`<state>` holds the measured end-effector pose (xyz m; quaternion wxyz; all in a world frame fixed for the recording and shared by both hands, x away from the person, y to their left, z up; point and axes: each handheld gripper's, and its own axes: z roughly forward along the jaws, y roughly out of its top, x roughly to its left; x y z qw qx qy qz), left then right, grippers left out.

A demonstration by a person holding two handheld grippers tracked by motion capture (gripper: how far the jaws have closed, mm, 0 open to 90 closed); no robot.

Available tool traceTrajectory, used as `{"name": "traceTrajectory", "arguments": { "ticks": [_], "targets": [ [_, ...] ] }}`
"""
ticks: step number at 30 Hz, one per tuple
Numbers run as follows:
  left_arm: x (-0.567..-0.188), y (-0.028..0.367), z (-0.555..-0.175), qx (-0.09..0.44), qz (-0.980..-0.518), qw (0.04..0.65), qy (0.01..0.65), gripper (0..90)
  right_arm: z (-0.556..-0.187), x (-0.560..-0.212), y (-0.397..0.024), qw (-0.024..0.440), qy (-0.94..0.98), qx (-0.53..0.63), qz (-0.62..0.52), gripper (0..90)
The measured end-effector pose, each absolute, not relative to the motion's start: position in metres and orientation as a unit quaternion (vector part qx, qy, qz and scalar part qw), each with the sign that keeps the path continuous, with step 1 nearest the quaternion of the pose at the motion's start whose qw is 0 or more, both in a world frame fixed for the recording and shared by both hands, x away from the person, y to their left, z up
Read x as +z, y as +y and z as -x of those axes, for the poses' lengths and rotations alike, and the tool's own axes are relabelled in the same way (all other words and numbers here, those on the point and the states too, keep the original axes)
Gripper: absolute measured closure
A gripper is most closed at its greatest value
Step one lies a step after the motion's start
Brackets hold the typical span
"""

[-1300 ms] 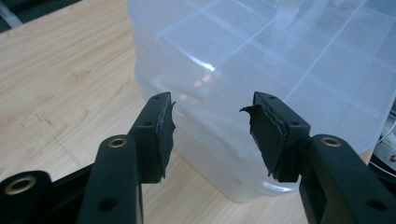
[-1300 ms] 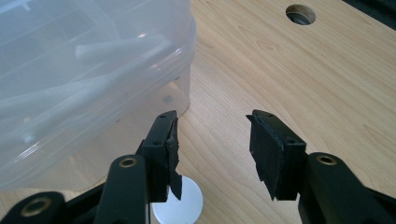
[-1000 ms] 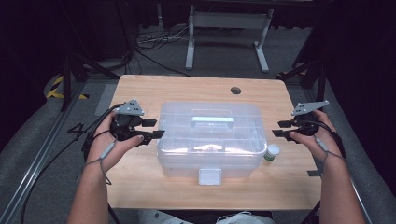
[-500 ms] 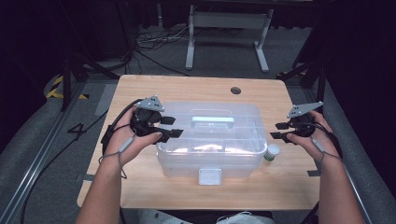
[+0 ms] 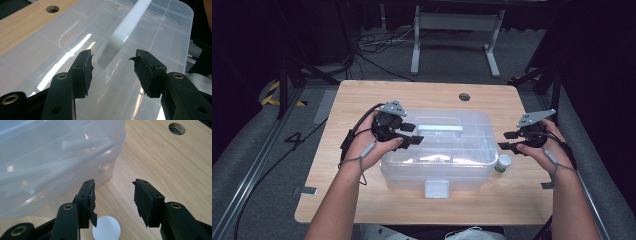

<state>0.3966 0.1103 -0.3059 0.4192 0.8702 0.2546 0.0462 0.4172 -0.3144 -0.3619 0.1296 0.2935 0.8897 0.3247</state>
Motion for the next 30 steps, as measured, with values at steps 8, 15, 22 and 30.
{"name": "traceTrajectory", "arguments": {
  "ticks": [8,15,22,30],
  "targets": [
    [-0.311,0.097,-0.406,0.045,-0.878,0.408,0.248,51.1,-0.415,-0.362,-0.314,0.129,0.889,0.326,-0.294,51.5],
    [-0.308,0.09,-0.408,0.064,-0.887,0.392,0.236,70.1,-0.411,-0.36,-0.319,0.133,0.885,0.33,-0.301,51.2],
    [-0.303,0.085,-0.406,0.093,-0.898,0.365,0.229,75.1,-0.406,-0.359,-0.322,0.138,0.882,0.334,-0.304,51.2],
    [-0.298,0.084,-0.413,0.079,-0.905,0.352,0.227,75.7,-0.397,-0.357,-0.326,0.14,0.87,0.355,-0.312,54.7]
  ]
}}
